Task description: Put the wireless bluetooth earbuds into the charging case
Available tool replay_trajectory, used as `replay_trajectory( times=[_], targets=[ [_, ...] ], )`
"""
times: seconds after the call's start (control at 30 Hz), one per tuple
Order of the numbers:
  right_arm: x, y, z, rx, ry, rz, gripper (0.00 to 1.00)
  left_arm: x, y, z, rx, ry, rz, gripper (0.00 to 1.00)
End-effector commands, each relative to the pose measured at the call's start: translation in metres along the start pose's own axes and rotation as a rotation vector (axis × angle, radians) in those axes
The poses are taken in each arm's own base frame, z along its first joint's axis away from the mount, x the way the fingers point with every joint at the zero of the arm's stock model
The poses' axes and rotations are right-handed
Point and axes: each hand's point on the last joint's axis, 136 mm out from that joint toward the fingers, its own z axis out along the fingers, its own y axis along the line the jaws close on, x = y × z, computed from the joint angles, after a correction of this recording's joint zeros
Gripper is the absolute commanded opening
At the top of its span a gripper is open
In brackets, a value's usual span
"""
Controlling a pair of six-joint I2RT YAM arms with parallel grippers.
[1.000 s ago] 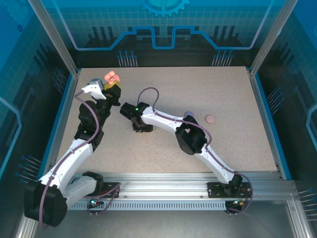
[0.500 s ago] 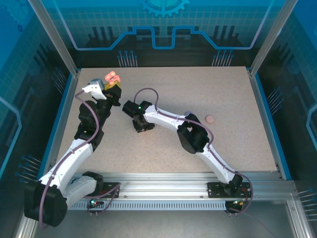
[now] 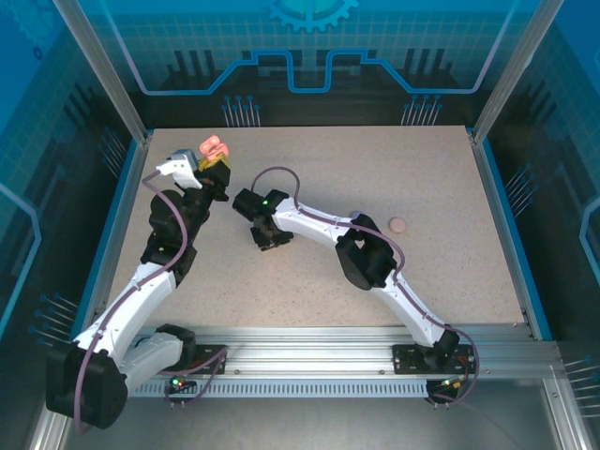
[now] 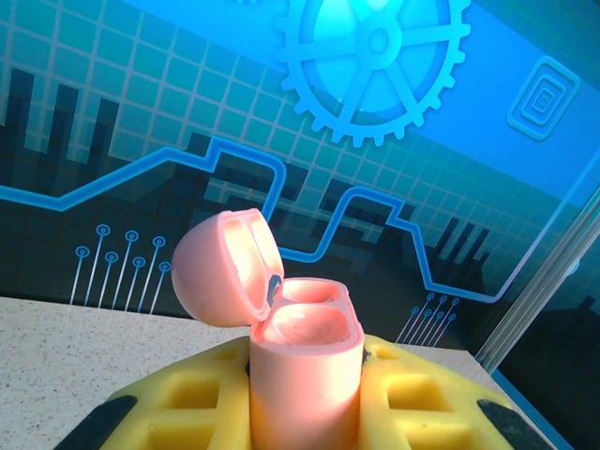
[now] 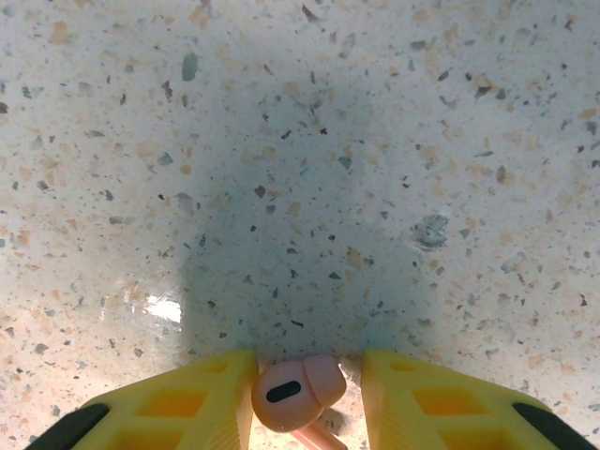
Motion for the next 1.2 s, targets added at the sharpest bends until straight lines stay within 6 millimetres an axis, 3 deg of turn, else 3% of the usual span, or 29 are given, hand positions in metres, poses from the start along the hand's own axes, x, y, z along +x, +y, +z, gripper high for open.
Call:
replay_trajectory(
  times=[0.0,0.4,0.73,0.93,1.17],
  targets=[
    [0.001,-0.008,0.033,0.013,0.028,-0.053,0.35,-0.017,-0.01,0.0,0.035,-0.036,-0.016,0.0],
    [0.008,-0.008,0.038,0.006,0.057,-0.056,0.32,-0.016,-0.012,0.001,0.042,-0.03,-0.02,0.0],
    [0.004,-0.009,0.028,-0.009,0.037,-0.054,0.23,-0.016,-0.013,-0.003,0.047,-0.028,-0.015,0.0],
    [-0.005,-0.015,0.004,-0.051,-0.037,0.011,0.21,-0.02,-0.02,-0.007,0.079,-0.032,0.003,0.0],
    [-0.02,-0.034,-0.044,-0.108,-0.156,0.094,0.2,-0.024,-0.037,-0.011,0.161,-0.038,0.053,0.0]
  ],
)
